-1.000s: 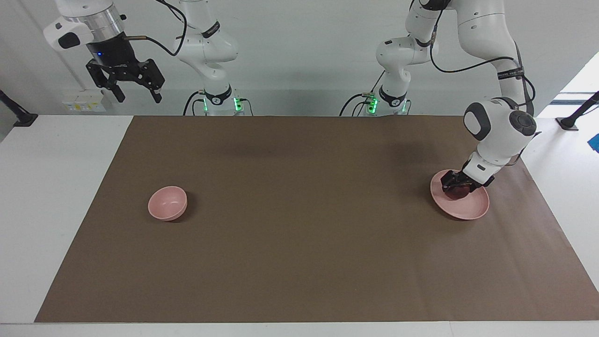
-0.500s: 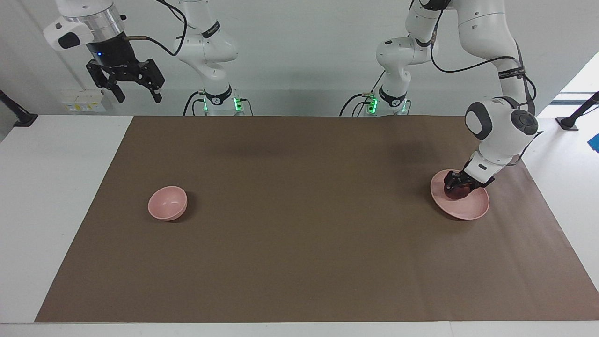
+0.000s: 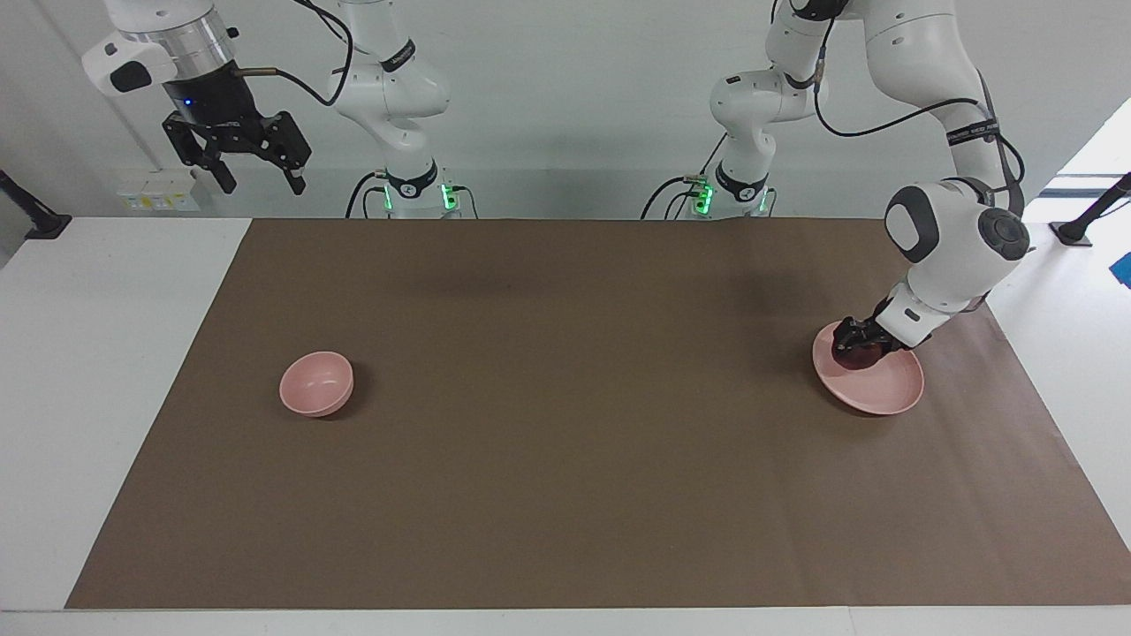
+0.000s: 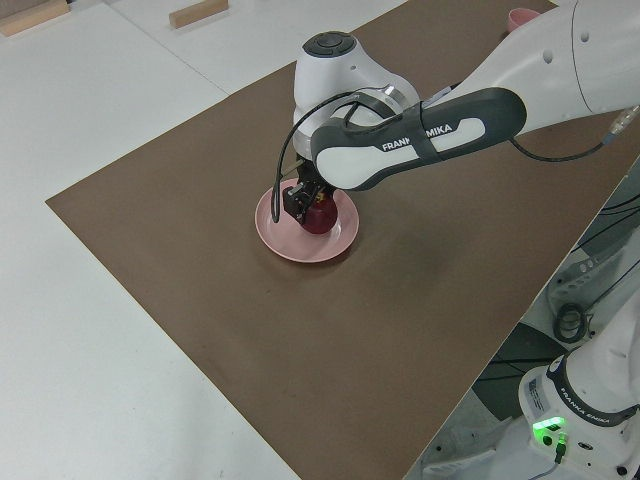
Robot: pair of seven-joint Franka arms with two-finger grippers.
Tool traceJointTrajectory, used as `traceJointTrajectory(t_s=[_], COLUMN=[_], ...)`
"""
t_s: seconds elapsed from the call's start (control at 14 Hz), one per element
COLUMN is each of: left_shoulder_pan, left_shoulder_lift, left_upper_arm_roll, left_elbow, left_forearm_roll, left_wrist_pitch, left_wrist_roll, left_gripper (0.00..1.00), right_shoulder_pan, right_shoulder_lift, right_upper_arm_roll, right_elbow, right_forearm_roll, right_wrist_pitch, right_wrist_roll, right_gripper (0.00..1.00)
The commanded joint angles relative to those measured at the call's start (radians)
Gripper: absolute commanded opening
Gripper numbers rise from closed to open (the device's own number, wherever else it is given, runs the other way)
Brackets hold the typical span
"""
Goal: Move apple from plate to bowl
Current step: 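Close the left gripper on the apple and lift it, then carry the apple with the left gripper while the right gripper approaches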
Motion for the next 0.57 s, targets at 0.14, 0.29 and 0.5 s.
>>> traceJointTrajectory(t_s=[0.14,0.29,0.5], left_shoulder_pan=[-0.077,-0.100,-0.152], left_shoulder_lift=[0.018,0.019,0.018], left_upper_arm_roll=[0.009,0.008,0.006], left_elbow=[0.119,0.156,0.173], left_forearm_roll=[-0.063,-0.135,-0.224], left_wrist_pitch=[-0.176,-0.245,-0.296], left_wrist_roll=[-0.150,-0.231,-0.394], left_gripper=[0.00,0.00,0.00], right_shoulder_pan=[0.026,0.041,0.034], right_shoulder_lift=[-0.015,-0.040,-0.040], right_upper_arm_roll=[0.017,0.026,0.025], right_elbow=[0.010,-0.028,-0.084], right_forearm_roll=[0.025,0.038,0.173], right_wrist_pitch=[-0.048,-0.045,-0.030], right_wrist_roll=[-0.029,-0.069,-0.147], right_gripper=[1.00,1.00,1.00])
